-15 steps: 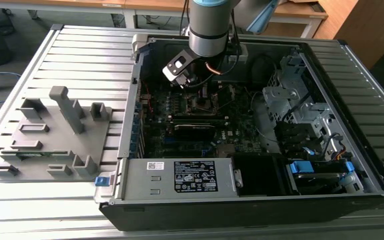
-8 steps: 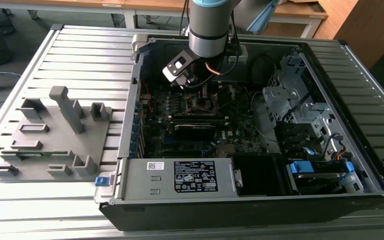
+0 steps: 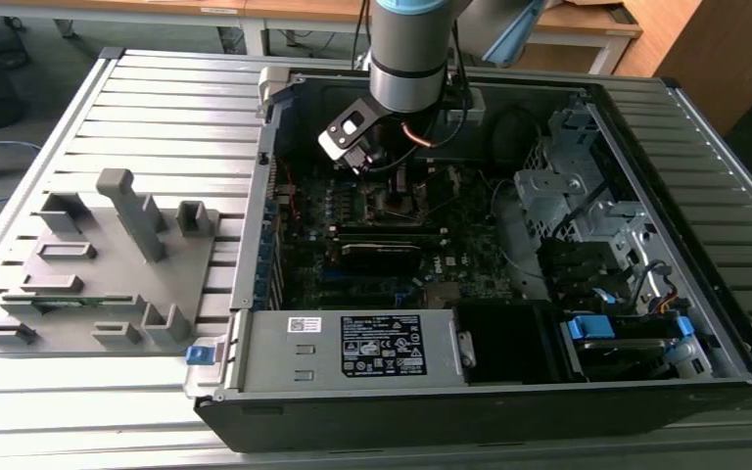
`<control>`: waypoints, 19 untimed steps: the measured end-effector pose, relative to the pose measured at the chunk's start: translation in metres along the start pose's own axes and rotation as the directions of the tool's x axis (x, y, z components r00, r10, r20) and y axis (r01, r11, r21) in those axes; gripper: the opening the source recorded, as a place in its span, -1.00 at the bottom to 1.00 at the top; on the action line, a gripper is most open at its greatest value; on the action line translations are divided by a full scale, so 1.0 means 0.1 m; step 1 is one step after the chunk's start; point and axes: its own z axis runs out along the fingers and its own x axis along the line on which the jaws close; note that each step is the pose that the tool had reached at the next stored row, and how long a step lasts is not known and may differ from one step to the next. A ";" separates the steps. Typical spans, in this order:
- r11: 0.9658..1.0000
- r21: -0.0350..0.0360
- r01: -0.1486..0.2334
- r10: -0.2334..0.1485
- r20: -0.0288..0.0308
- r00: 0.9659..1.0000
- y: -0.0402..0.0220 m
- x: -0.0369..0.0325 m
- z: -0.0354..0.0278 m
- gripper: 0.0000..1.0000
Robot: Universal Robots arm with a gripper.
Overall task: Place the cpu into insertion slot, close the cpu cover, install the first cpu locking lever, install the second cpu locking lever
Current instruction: 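Place the cpu into insertion slot, then close the cpu cover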
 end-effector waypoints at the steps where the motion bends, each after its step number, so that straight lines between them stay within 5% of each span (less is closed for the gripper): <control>1: 1.000 0.000 0.000 0.000 0.000 1.000 0.000 0.000 0.000 -0.79; 12: 1.000 0.000 0.000 0.000 0.000 1.000 0.008 0.004 -0.181 -0.79; 19: 1.000 0.000 0.000 0.000 0.000 1.000 0.009 0.005 -0.207 -0.79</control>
